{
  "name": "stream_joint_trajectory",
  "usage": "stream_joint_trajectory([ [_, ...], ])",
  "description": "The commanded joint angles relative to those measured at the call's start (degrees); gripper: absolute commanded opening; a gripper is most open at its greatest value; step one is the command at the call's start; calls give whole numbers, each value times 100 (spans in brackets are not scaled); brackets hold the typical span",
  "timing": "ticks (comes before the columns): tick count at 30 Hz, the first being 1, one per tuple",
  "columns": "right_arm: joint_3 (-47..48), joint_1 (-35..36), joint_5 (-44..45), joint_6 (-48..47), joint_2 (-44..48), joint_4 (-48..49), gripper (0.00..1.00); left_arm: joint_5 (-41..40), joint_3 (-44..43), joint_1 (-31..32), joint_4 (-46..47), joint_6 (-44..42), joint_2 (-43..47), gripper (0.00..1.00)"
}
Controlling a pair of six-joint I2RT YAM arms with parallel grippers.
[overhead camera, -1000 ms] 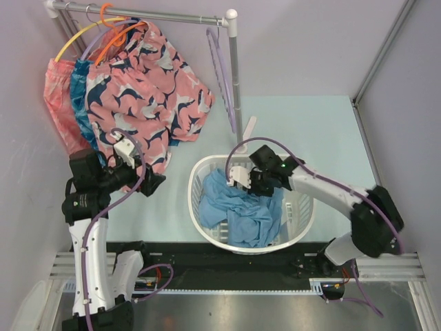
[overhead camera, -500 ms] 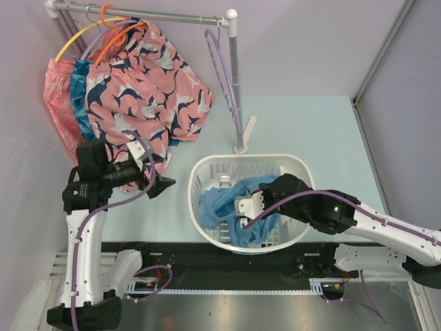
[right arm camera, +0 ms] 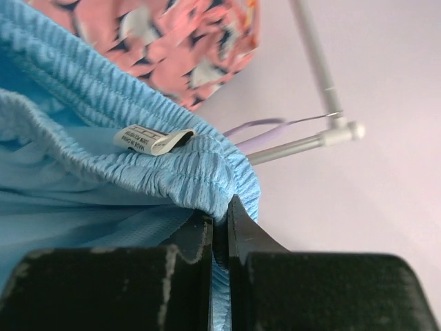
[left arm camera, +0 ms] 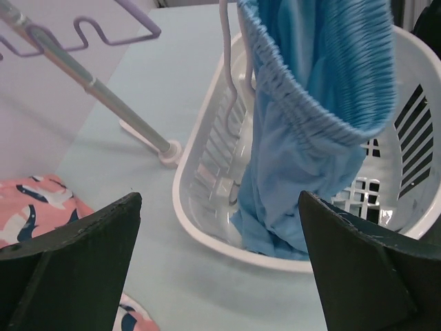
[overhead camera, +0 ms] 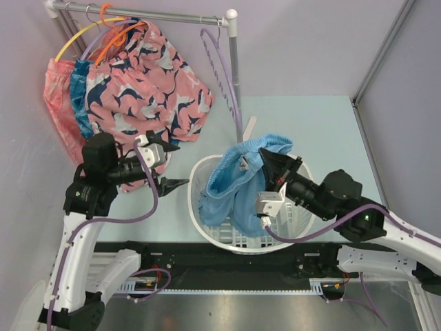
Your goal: Place the shorts on the hanger
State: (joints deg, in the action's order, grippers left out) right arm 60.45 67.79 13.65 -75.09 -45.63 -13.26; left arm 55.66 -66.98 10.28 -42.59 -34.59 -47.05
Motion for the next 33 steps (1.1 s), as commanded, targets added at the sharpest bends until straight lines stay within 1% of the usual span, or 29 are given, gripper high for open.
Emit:
stream_joint_trajectory([
  [1,143,41,-327,-726,247,1659,0,51,-395,411,549,408,-147,100],
  [2,143,41,-424,-883,334,1686,0,-11,-403,509,593,522,-156,100],
  [3,143,41,-790,-980,387,1608,0,-72,-430,701,611,567,-156,100],
  [5,143,-2,-1240,-1200,562,1362,0,-152,-500,869,699,637,-165,100],
  [6,143,-63,-1651,-1375,590,1135,0,-169,-526,992,769,672,-164,100],
  [8,134,-82,-1830,-1534,608,1158,0,-169,-605,1098,989,734,-182,100],
  [12,134,-82,-1884,-1675,581,1264,0,-293,-1018,1563,876,848,-533,100],
  [14,134,-90,-1892,-1798,599,1020,0,-74,-1247,1696,796,1137,-726,100],
  [15,134,-90,-1927,-1833,616,922,0,-90,-1273,1879,857,1269,-744,100],
  [16,134,-90,-1927,-1860,634,843,0,-186,-1256,2003,1136,1688,-753,100],
  [18,125,-82,-1945,-1886,617,676,0,-371,-1195,2345,1445,2130,-788,100],
  [19,117,-73,-1945,-1869,608,667,0,-432,-1160,2460,1655,2558,-832,99],
  [23,99,-64,-1875,-1851,599,658,0,-565,-1151,3083,1876,3098,-1052,95],
  [24,99,-64,-1901,-1851,599,640,0,-765,-1124,3181,1903,3177,-1113,93],
  [25,99,-64,-1918,-1851,607,614,0,-906,-1142,3260,1921,3204,-1157,91],
  [26,99,-55,-1919,-1860,616,535,0,-986,-1133,3330,1947,3265,-1201,84],
  [28,82,-55,-1901,-1808,643,491,0,-987,-1150,3340,2035,3423,-1315,75],
  [29,81,-38,-1884,-1781,660,456,0,-987,-1159,3340,2044,3424,-1342,64],
  [30,73,-46,-1831,-1764,669,447,0,-978,-1194,3340,2053,3580,-1360,58],
  [31,64,-47,-1796,-1737,678,438,0,-856,-1195,3340,2070,3582,-1377,49],
  [32,29,-47,-1761,-1711,695,490,1,-820,-1212,3340,2070,3582,-1369,26],
  [33,20,-47,-1691,-1641,695,508,2,-794,-1229,3340,2070,3573,-1360,17],
])
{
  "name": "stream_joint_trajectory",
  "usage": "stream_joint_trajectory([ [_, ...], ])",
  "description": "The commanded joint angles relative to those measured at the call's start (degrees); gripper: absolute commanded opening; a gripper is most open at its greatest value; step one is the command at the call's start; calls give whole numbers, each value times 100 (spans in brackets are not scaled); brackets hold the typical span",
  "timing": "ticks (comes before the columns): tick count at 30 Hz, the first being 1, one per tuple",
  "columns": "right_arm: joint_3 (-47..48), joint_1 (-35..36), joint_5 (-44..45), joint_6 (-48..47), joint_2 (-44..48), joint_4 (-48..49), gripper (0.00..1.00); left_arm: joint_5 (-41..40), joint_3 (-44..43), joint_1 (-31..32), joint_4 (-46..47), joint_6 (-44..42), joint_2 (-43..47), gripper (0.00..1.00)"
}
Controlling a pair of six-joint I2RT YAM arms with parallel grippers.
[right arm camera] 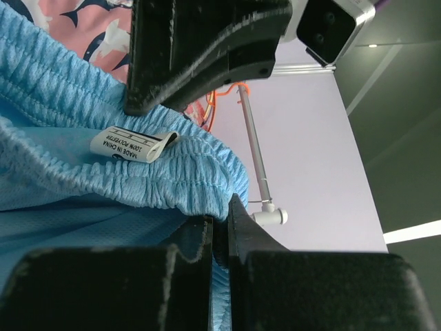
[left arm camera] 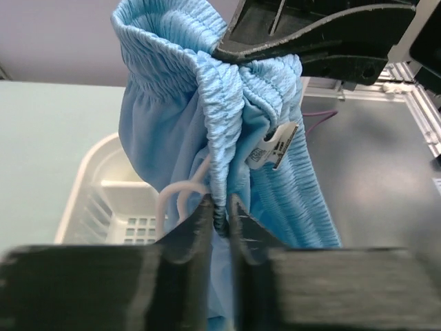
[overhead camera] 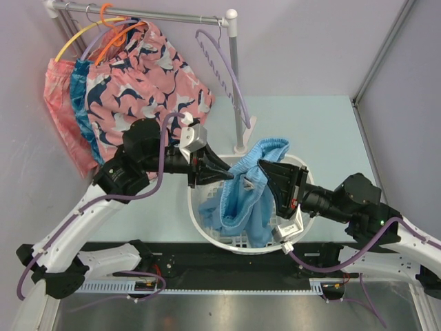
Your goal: Place the shorts on the hanger
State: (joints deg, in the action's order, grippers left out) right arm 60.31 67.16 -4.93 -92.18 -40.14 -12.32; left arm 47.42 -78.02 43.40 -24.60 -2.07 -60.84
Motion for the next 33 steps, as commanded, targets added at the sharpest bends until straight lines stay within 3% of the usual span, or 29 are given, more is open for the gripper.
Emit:
stream_joint_trajectory([
  [1,24,17,185,77,156,432,4,39,-135,28,228,286,63,10],
  [2,16,8,194,86,173,441,4,65,-152,28,193,233,98,3],
  [4,-28,-1,325,200,191,510,6,110,-196,28,52,-4,168,0],
  [8,-90,-141,649,464,173,809,44,-99,-310,20,-150,-215,406,0],
  [9,-99,-194,651,516,191,818,45,-232,-345,20,-203,-215,432,0],
  [10,-125,-307,625,569,217,801,43,-346,-398,11,-281,-198,441,0],
  [12,-152,-405,546,622,270,670,30,-862,-407,-15,-309,-180,511,0],
  [14,-187,-510,363,649,305,494,0,-1303,-442,-68,-300,-110,520,0],
  [20,-248,-1089,107,956,-63,993,0,-954,-425,72,-282,40,406,1],
  [24,-257,-2274,-1289,2008,-564,2065,0,-1033,-512,660,-309,-145,205,0],
  [27,-248,-2418,-1783,2371,-1012,2654,0,-927,-811,942,-282,-241,-94,1],
  [28,-248,-2418,-1870,2606,-1074,2760,1,-936,-959,1021,-308,-311,-164,4],
  [30,-248,-2400,-2274,2801,-1136,2910,2,-901,-1057,1136,-518,-652,-270,25],
  [31,-248,-2374,-2397,2941,-1128,2858,2,-936,-1058,1136,-606,-785,-245,42],
  [33,-248,-2321,-2565,3161,-988,2761,5,-1330,-1005,1127,-965,-1432,-18,59],
])
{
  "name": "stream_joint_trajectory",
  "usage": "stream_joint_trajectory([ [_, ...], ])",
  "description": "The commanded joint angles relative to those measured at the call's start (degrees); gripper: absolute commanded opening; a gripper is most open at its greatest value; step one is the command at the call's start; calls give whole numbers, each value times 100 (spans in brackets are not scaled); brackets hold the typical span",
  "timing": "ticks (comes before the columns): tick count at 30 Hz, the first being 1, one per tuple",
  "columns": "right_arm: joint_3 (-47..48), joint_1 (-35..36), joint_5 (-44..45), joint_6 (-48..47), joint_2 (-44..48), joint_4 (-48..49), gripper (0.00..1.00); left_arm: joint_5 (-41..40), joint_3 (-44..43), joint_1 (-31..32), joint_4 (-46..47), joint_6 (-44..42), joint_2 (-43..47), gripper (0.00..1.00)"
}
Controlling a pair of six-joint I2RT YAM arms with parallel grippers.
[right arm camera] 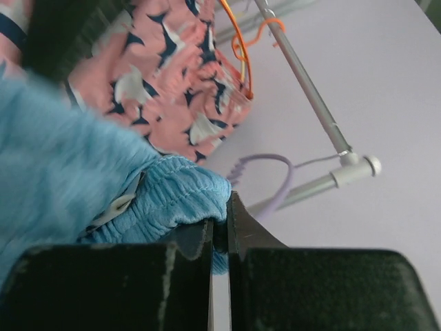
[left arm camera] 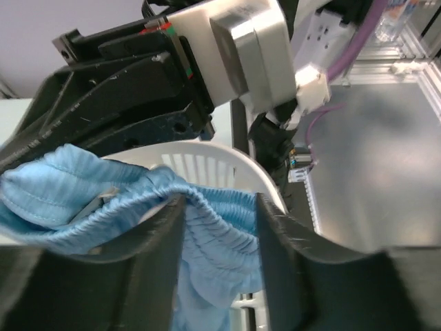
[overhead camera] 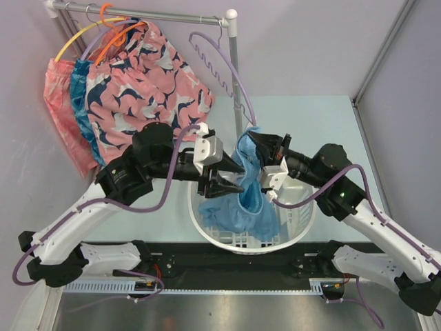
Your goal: Place the shorts on the hanger
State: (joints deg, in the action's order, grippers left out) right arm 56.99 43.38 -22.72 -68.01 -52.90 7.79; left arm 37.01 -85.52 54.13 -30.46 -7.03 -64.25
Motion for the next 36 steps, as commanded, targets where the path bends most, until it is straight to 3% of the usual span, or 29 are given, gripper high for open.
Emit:
stream_joint_trajectory([
  [1,84,74,-795,902,350,611,6,-413,-90,45,-460,-1193,447,70],
  [5,84,75,-1049,1544,614,-329,5,-1002,623,28,-619,-2389,1291,89],
  [6,84,75,-1102,1649,641,-514,5,-881,711,28,-1080,-3026,1379,90],
  [7,84,66,-1146,1746,632,-742,4,-732,703,36,-1442,-3424,1450,99],
  [9,75,66,-1287,2061,597,-990,3,-547,677,141,-2249,-4197,1433,100],
  [12,75,75,-1393,2343,413,-1078,3,-984,808,772,-2395,-4551,1363,100],
  [17,75,-4,-1437,2494,123,-1008,2,-2625,1563,2458,-1684,-5159,1414,100],
  [20,84,-13,-1481,2468,79,-1016,2,-3267,2484,3014,-824,-6159,1704,99],
  [22,75,-5,-1490,2468,52,-1034,2,-3315,2908,3077,-199,-6897,1802,95],
  [29,75,92,-1656,2249,-27,-1201,4,-3402,3049,3077,591,-7865,1257,86],
  [36,84,180,-1709,2178,-141,-1307,5,-3578,3225,3086,611,-8401,1152,86],
])
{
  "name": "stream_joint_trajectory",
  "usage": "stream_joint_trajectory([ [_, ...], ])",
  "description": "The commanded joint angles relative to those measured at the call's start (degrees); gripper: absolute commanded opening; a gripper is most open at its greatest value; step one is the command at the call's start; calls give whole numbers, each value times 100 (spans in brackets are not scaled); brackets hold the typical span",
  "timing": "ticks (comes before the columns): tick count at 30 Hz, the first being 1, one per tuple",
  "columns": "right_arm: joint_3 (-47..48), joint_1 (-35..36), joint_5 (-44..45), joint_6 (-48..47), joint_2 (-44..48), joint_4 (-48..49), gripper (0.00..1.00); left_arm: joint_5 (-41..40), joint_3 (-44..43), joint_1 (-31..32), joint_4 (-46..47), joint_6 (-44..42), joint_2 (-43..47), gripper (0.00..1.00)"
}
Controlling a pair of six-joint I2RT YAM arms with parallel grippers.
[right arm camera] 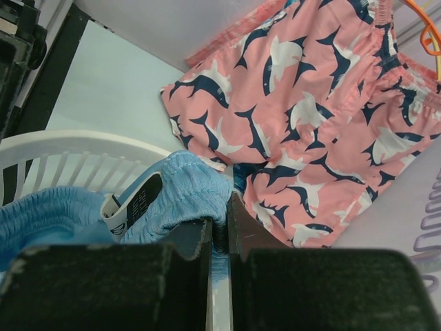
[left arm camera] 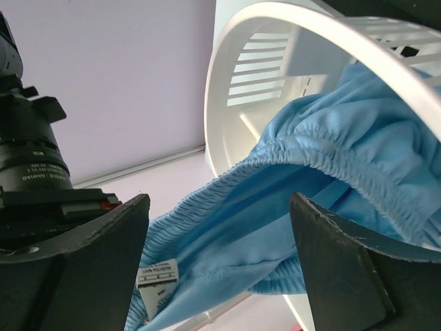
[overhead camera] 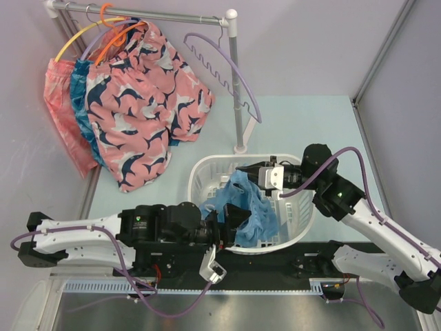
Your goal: Place the shorts on the hanger
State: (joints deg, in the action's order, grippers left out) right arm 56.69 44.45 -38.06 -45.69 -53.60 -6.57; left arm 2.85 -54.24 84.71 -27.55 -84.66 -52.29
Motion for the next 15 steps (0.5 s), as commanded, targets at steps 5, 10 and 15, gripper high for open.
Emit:
stream_joint_trajectory([
  [5,115,222,-131,-45,-255,384,6,-22,536,28,522,-1139,-53,88],
  [10,115,319,-114,-36,-352,402,7,101,836,28,777,-1597,-193,85],
  [15,115,442,-52,-54,-449,481,8,251,819,28,1032,-1624,-351,57],
])
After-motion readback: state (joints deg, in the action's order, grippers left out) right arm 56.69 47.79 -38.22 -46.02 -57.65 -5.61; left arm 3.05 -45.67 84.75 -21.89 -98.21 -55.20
